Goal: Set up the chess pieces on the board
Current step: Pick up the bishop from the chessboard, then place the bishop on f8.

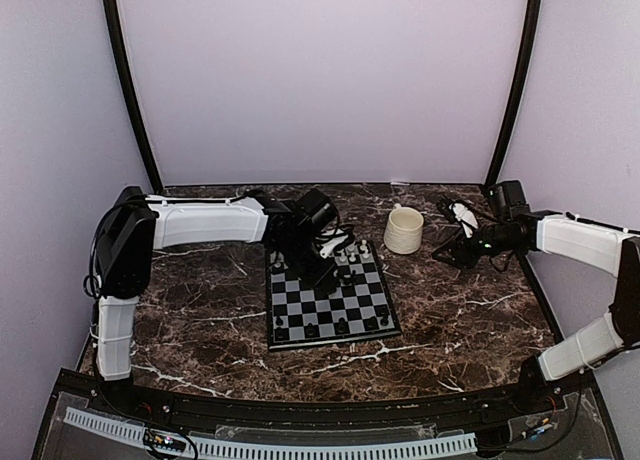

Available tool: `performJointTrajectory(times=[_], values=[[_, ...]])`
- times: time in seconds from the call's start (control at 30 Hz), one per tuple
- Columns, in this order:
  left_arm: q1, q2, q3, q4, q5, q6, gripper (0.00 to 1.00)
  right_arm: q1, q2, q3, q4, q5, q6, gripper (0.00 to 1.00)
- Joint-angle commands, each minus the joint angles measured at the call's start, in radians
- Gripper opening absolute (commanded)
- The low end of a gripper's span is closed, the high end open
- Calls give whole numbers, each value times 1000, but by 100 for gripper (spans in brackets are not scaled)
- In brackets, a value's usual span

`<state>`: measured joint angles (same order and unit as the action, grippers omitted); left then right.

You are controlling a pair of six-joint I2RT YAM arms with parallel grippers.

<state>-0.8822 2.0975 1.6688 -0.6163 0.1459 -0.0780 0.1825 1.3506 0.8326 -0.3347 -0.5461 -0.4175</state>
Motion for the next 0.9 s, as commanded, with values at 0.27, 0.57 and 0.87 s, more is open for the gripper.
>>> performJointTrajectory(times=[0.27,0.57,0.87], values=[[-49,-264,-113,-36,-21,10,4,-4,10,-1,34,-8,-6,43],[-164,-237,-118,42,23,61,5,-5,-1,-6,35,-1,-8,42],[-204,-100,-6,33,2,118,5,-4,-29,-23,42,18,-9,43]])
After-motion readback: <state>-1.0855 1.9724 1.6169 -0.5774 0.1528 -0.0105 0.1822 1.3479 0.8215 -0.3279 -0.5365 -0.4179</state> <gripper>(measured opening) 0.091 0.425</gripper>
